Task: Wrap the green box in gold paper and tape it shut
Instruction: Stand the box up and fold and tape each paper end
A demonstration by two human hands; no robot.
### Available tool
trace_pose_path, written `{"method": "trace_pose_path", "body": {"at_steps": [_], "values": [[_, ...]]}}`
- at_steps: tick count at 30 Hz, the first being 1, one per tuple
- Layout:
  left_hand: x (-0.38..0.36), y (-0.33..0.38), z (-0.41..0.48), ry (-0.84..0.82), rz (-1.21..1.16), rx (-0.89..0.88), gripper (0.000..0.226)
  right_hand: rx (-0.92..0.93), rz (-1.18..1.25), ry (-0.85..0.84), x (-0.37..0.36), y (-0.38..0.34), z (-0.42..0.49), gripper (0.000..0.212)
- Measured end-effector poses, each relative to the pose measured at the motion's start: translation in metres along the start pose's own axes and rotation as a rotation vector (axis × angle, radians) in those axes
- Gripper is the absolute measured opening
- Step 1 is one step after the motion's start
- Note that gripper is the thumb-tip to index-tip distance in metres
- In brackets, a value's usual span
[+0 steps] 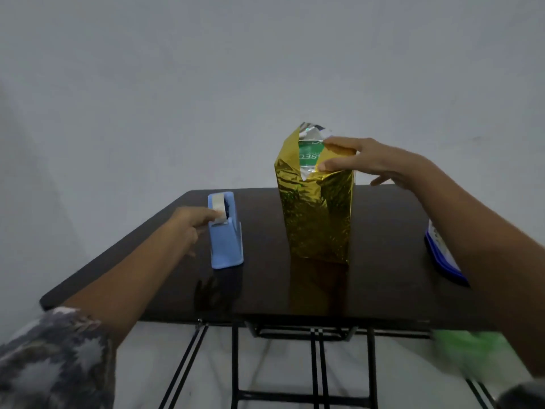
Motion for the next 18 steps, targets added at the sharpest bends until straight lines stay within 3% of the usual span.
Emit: {"method": "trace_pose_path", "body": {"at_steps": [3,7,9,13,18], "values": [[0.0,0.01,-0.003,0.047,0.019,-0.021,0.032,0.006,-0.002,0.001,0.002,0.0,0.0,0.069],[0.004,0.02,-0.005,-0.017,0.077,0.024,0.004,0.002,0.015,0.007,0.001,0.002,0.0,0.07],[0.008,0.024,-0.003,-0.06,0.044,0.051,0.003,-0.001,0.025,0.008,0.001,0.001,-0.001,0.07],[0.013,0.028,0.004,-0.076,-0.085,0.083,0.026,-0.003,0.023,0.004,0.001,0.001,-0.001,0.07],[0.007,0.017,-0.002,-0.032,-0.145,0.029,0.016,-0.018,0.038,0.004,0.0,0.0,-0.002,0.071]]}}
Point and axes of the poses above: each hand's wrist, its own z-axis towards the middle knuckle, its own x-axis out of the back of the hand, y = z × x, the point moved 2 cm from there along z, towards the middle knuckle, and after that the axes turned 9 degrees about y, right-handed, at the moved point
